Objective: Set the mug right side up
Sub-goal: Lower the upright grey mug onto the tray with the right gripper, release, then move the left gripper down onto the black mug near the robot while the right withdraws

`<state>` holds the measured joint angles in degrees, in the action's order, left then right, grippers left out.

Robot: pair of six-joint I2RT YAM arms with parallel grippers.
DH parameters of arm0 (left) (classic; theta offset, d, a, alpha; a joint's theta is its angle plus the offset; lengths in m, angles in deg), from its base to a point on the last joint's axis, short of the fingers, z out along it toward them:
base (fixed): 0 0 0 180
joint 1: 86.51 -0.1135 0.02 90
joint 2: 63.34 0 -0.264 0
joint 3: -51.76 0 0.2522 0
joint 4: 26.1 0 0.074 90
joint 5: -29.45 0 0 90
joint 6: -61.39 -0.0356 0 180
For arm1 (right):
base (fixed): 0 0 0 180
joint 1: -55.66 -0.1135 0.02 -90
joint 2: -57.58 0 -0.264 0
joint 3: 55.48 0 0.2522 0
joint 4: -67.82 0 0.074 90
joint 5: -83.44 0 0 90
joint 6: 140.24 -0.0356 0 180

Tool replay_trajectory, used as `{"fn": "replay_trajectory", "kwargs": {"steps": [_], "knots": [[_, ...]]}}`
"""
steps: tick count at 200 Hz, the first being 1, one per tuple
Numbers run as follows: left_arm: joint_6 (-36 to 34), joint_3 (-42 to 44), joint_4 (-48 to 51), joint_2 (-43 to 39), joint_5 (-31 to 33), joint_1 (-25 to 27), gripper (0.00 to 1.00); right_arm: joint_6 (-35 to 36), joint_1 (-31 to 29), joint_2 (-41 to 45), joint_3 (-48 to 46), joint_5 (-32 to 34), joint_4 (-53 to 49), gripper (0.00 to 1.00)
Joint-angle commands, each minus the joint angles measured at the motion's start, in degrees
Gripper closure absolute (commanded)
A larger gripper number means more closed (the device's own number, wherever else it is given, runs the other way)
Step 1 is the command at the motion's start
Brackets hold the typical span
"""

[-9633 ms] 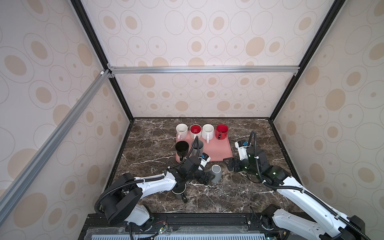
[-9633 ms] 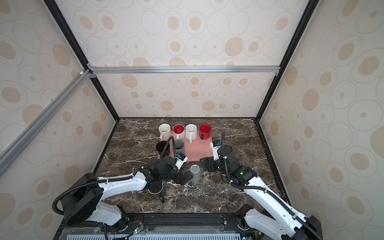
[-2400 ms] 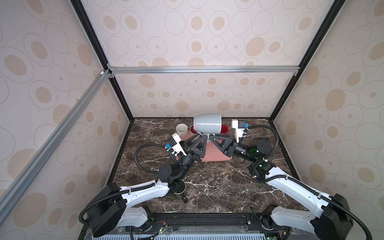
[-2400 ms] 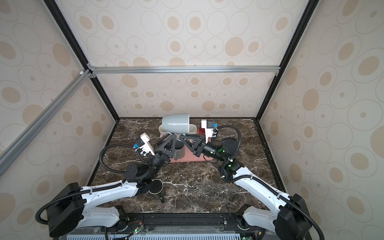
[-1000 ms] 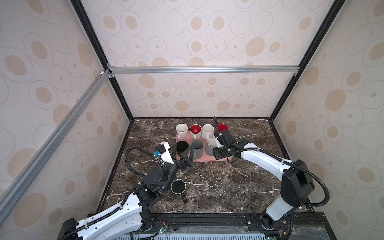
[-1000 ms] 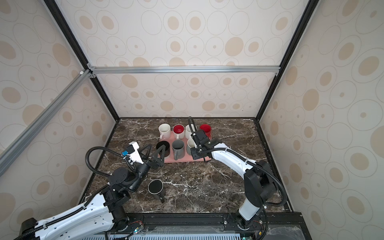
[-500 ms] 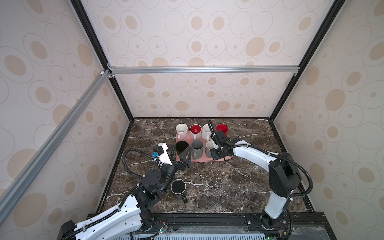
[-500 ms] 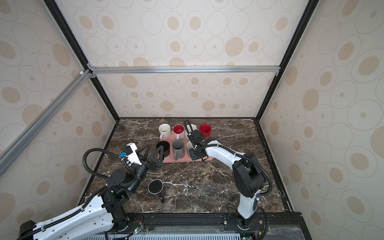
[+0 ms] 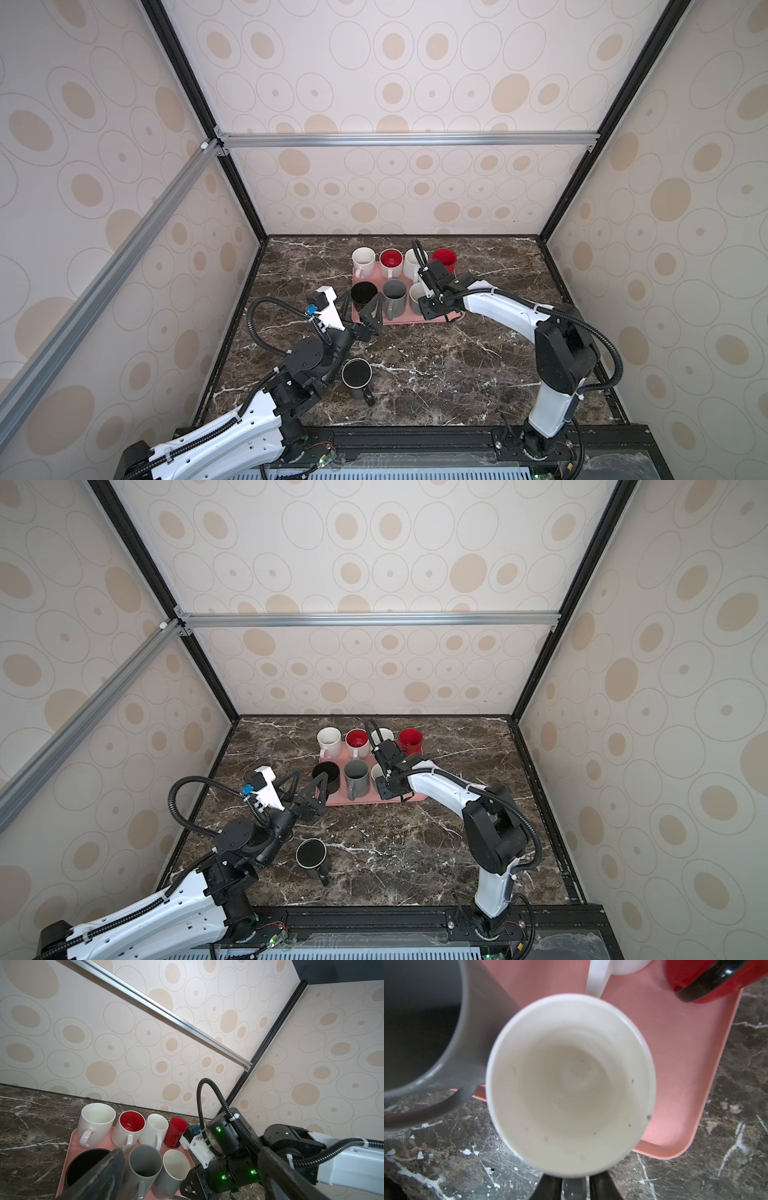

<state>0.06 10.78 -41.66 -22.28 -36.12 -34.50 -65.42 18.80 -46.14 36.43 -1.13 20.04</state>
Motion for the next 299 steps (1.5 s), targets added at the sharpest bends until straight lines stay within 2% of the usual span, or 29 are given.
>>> {"fn": "replay_trajectory", "kwargs": {"steps": [1, 15, 62, 111, 156, 176, 211, 223, 237, 263, 282, 299], "knots": [[0.25, -0.20, 0.12, -0.19, 0.79, -0.43, 0.01, -0.60, -0.47, 0.17, 1.30, 0.00, 0.17, 0.73], [0.25, -0.29, 0.40, -0.28, 0.97, -0.43, 0.01, -0.96, -0.43, 0.66, 1.06, 0.60, 0.09, 0.71], [0.11, -0.55, 1.41, -0.87, 1.66, -0.43, 0.00, -1.58, -0.41, 4.82, -0.56, 1.57, 1.38, 0.48], [0.67, -0.82, 3.42, -1.58, 2.74, -0.45, 0.01, -2.76, -0.70, 11.20, -4.16, -1.39, 4.53, 0.33], [0.82, -0.38, 4.27, -2.21, 3.35, -0.49, 0.01, -2.95, -3.39, 19.05, -11.02, -5.48, 10.64, 0.25], [1.86, -0.46, 6.32, -1.95, 4.11, -0.54, 0.01, -2.74, -5.01, 22.57, -14.56, -8.56, 14.05, 0.16], [4.66, -0.30, 10.78, -3.35, 7.52, -0.43, 0.01, -1.24, -9.24, 27.33, -19.97, -10.55, 18.50, 0.16], [7.03, -0.16, 12.85, -4.25, 9.21, -0.45, 0.01, -0.59, -10.30, 28.30, -21.20, -9.71, 18.77, 0.16], [11.70, -0.42, 20.07, -4.92, 11.91, -0.53, 0.01, -0.53, -10.85, 29.13, -22.00, -8.00, 18.18, 0.16], [26.22, -3.76, 39.24, -3.62, 15.96, -0.45, 0.01, -1.06, -10.84, 31.18, -23.86, -5.44, 18.27, 0.16], [35.13, -7.10, 53.44, -1.11, 14.71, -0.50, 0.01, -1.23, -10.86, 32.40, -25.04, -3.54, 18.55, 0.15], [40.83, -8.99, 61.33, 0.61, 10.03, -0.50, 0.01, -1.69, -10.86, 33.06, -26.07, -0.71, 18.64, 0.16]]}}
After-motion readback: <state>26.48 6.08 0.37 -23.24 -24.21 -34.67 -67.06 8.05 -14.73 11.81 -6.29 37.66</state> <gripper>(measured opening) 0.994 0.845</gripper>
